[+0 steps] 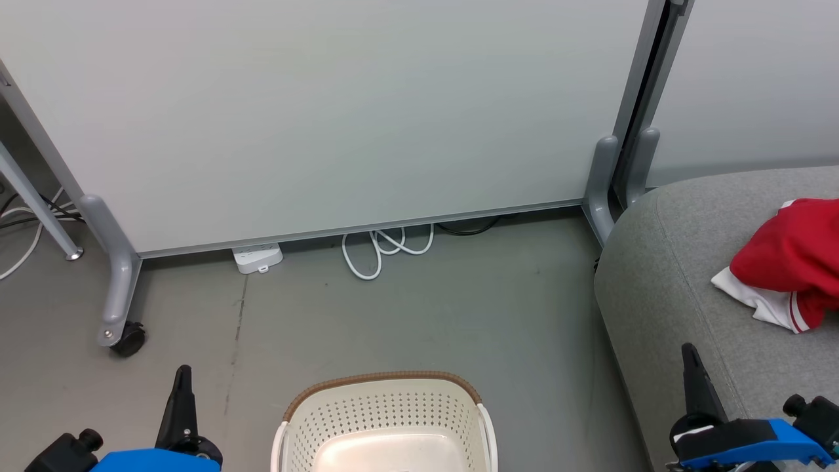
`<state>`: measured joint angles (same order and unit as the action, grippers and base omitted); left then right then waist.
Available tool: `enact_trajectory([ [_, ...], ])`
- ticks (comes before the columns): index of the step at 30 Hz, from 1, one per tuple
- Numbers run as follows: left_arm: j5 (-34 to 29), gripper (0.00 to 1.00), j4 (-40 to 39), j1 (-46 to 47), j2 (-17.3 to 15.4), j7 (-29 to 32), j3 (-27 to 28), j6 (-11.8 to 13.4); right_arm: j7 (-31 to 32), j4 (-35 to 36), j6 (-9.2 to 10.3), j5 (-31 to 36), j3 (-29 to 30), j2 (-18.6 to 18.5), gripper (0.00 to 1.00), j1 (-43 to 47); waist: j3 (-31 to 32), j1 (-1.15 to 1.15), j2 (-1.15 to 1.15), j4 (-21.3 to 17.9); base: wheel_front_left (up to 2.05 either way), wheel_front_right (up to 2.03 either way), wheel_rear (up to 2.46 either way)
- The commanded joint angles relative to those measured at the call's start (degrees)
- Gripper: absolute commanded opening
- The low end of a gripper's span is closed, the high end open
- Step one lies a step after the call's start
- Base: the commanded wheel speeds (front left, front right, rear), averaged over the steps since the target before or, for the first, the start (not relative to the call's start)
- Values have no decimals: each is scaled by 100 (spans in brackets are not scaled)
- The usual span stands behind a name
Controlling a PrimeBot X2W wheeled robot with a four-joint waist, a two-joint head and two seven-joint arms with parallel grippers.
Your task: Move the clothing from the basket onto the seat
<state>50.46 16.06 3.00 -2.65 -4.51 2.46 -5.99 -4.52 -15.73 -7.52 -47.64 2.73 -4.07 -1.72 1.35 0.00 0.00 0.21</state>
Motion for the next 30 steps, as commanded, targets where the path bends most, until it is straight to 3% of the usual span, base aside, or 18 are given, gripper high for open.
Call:
enact_trajectory([
  [1,207,0,-90,169,-32,59,56,-31,53,93,2,-225,38,10,0,-155,-3,0,0,0,0,0,0],
  [30,1936,0,-130,283,-35,523,223,-91,518,120,3,-2069,197,61,0,-328,-50,0,0,-8,0,0,0],
])
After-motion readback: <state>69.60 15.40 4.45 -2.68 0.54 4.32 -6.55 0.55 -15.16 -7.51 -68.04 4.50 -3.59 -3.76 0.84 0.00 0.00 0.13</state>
